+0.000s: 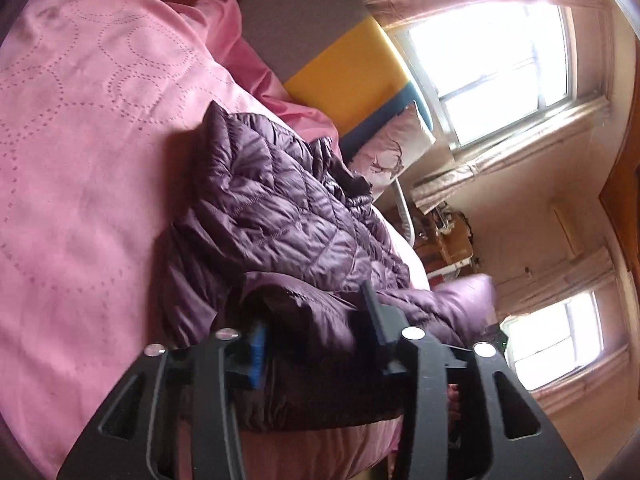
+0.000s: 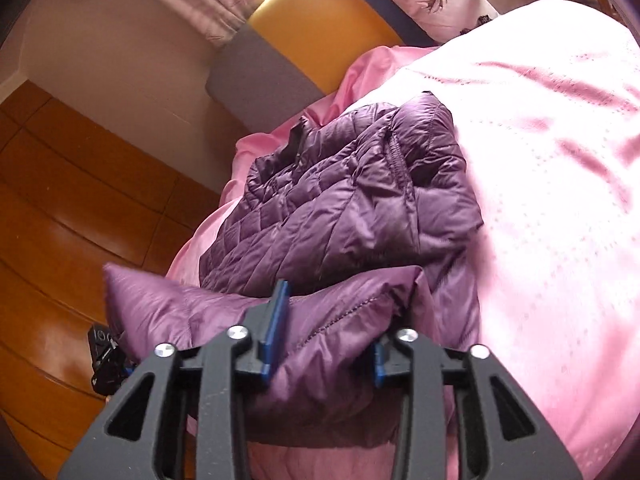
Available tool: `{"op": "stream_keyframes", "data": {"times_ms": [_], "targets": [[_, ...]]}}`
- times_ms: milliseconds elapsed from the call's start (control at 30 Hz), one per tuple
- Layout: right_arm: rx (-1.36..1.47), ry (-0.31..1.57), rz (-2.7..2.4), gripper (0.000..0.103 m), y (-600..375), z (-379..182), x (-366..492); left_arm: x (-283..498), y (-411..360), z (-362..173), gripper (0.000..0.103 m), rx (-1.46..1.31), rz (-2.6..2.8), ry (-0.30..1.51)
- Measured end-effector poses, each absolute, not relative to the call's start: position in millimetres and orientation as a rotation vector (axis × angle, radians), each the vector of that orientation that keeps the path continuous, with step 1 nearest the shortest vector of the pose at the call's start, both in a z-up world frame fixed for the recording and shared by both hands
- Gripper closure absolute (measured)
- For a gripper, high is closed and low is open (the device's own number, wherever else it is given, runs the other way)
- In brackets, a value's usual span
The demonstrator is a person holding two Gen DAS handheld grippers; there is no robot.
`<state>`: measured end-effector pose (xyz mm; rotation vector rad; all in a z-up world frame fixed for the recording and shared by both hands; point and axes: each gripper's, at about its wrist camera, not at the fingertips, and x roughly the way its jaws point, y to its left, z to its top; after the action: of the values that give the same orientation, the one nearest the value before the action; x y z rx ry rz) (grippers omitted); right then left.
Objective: Fold large clothes
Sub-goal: 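Lift the hem with both tools and fold it up toward the collar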
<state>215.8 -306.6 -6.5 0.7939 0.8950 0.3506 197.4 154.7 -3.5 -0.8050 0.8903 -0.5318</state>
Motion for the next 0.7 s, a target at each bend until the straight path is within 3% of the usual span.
{"op": "stream_keyframes", "data": {"times_ms": [33, 67, 100, 167, 467, 500, 533, 600, 633, 700], "targets": [[0.829, 0.891, 0.365, 0.033, -309, -9, 220, 198, 158, -4, 0.046, -0.825, -0.53, 0.884], [0.859, 0.875, 0.387, 0.021, -311, -9, 222, 197, 164, -5, 0.035, -0.844, -0.525, 0.872], [0.876, 0.847, 0.406, 0.003, -312, -8, 223, 195, 170, -6, 0.025, -0.859, -0.502, 0.849], [0.854, 0.814, 0.392, 0.002, -314, -3, 221, 188, 180, -7, 0.019, -0.859, -0.448, 0.826], [0.76, 0.869, 0.265, 0.002, -325, -40, 155, 175, 174, -55, 0.021, -0.771, -0.437, 0.908], [0.74, 0.888, 0.256, 0.006, -321, -47, 153, 179, 166, -58, 0.029, -0.747, -0.457, 0.919], [0.707, 0.904, 0.254, 0.018, -314, -52, 151, 181, 160, -60, 0.035, -0.728, -0.468, 0.929], [0.648, 0.912, 0.236, 0.034, -303, -56, 150, 184, 146, -62, 0.056, -0.676, -0.473, 0.943], [0.648, 0.913, 0.24, 0.048, -301, -57, 151, 184, 141, -62, 0.06, -0.65, -0.47, 0.945], [0.655, 0.911, 0.244, 0.064, -301, -56, 150, 182, 138, -61, 0.075, -0.623, -0.462, 0.951]]}}
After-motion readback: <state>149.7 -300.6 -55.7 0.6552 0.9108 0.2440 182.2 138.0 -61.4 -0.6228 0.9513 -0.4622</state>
